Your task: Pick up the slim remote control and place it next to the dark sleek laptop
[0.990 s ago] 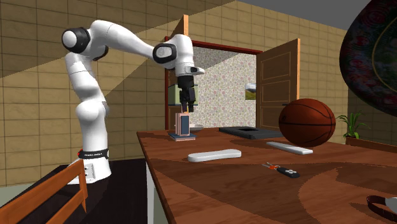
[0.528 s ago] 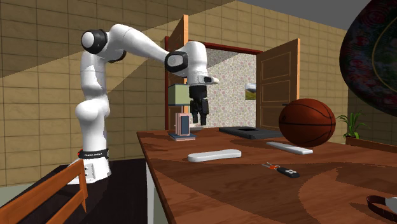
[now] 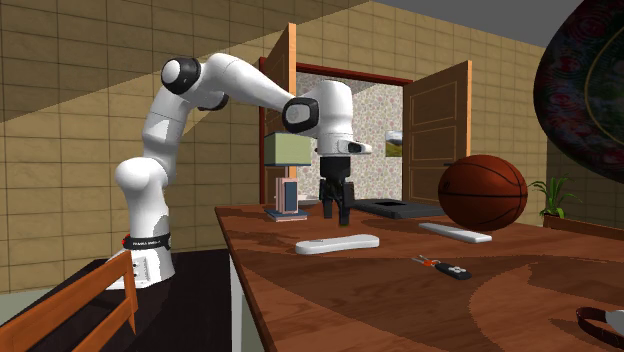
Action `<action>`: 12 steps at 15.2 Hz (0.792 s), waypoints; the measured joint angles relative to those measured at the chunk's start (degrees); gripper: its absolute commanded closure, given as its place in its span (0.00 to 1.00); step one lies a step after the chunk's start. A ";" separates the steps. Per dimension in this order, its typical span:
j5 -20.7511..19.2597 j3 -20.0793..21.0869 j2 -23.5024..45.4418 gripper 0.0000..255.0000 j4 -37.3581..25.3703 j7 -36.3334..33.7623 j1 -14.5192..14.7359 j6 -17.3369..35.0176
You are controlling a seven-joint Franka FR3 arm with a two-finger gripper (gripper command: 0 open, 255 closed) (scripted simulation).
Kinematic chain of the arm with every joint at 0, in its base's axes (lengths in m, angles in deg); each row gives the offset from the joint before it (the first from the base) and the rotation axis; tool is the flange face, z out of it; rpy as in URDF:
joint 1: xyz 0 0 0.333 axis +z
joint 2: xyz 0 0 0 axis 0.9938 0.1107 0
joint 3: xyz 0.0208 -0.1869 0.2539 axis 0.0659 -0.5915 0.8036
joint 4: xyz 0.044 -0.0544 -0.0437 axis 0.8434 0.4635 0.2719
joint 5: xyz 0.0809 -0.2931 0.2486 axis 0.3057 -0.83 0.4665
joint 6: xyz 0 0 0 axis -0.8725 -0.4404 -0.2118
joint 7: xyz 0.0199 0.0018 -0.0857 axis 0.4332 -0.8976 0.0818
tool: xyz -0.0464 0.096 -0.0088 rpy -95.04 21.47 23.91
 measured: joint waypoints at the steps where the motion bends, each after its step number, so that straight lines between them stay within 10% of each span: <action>1: 0.86 0.15 1.78 0.00 -1.48 0.79 -0.82 -0.15; 12: 3.41 1.22 5.95 0.00 -0.68 2.71 -2.14 4.09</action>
